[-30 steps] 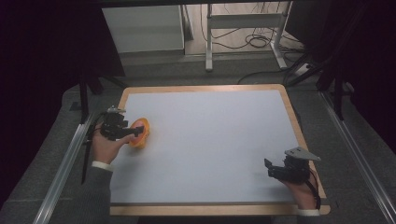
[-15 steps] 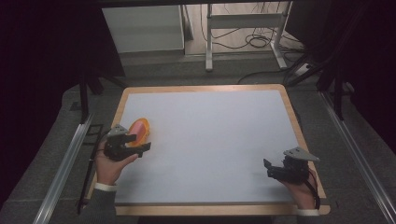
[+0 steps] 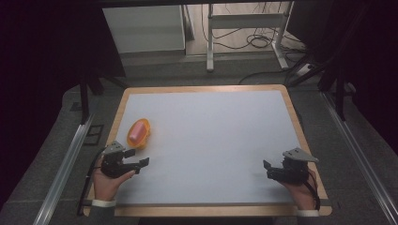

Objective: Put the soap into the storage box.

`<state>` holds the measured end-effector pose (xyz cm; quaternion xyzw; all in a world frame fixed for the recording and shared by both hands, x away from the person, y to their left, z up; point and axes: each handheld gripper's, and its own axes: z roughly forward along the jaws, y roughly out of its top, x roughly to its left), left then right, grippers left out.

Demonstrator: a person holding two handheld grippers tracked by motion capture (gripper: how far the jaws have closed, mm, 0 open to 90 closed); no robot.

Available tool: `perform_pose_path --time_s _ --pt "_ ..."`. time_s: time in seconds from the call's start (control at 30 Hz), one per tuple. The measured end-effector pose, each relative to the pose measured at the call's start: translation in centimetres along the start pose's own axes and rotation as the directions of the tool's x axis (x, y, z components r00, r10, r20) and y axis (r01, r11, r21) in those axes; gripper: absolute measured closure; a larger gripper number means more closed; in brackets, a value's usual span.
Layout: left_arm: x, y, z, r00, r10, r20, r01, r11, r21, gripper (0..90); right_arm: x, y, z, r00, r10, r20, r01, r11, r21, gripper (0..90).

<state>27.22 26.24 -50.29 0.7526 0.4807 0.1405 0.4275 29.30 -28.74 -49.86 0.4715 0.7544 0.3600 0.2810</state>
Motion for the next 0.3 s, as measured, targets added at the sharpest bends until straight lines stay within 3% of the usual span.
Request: perform_pose_path --time_s 0.3 --pt "0.24 -0.12 -0.1 1.0 -0.001 -0.003 0.001 1.0 -0.006 25.4 0.41 0.26 -0.07 0.9999 -0.014 -0.003 0.014 1.0 -0.019 8.3"
